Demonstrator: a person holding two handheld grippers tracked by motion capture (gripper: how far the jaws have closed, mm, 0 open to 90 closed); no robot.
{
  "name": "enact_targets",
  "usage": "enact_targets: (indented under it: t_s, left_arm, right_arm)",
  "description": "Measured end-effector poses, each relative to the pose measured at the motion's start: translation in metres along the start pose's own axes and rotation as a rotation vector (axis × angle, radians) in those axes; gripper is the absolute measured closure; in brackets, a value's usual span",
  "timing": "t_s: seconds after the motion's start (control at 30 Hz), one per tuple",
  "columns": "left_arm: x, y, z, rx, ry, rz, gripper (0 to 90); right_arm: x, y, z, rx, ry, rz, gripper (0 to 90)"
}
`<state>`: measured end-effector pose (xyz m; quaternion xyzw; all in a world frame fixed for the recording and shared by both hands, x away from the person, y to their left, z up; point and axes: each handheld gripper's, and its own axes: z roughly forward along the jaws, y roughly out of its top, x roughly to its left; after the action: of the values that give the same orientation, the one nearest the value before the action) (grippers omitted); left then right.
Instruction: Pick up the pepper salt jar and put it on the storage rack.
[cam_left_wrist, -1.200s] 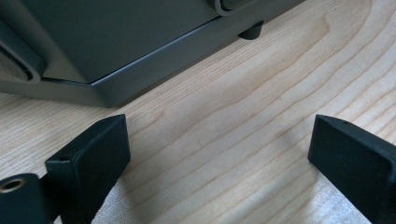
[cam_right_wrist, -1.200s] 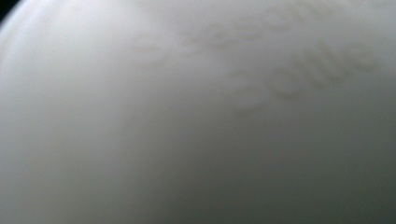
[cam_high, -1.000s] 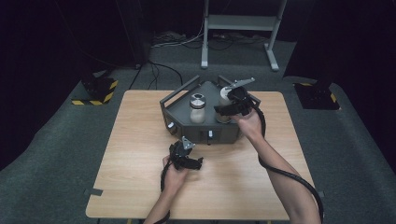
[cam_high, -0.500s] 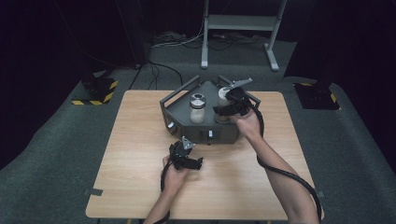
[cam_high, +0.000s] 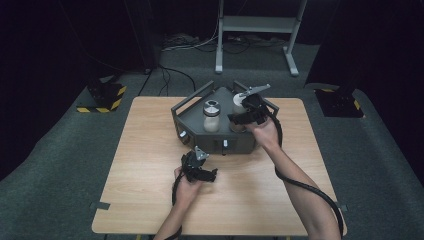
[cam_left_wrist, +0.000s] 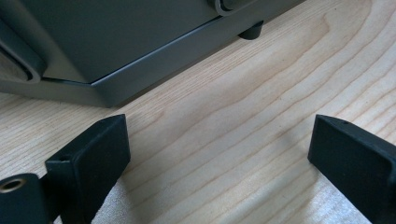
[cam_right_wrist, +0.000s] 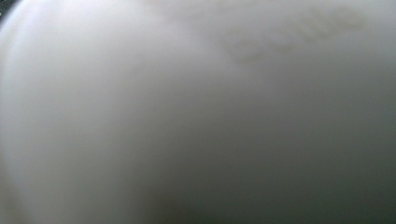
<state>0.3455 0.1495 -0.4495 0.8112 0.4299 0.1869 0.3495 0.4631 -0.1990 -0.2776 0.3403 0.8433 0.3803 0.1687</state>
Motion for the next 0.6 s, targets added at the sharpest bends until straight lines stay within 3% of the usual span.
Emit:
enact_targets:
  t_s: [0.47,0.6]
  left_arm:
    - [0.0000,0.0000,0.0000,0.000,0.000,-0.001,5.6]
    - [-0.0001,0.0000,0.0000,0.000,0.000,-0.001,5.6]
  right_arm:
    - [-0.0001,-0.0005,0.0001,-0.001,0.000,-0.003,30.3]
    - [0.0024,-0.0040,-0.0023,-0.024,-0.015,-0.007,16.3]
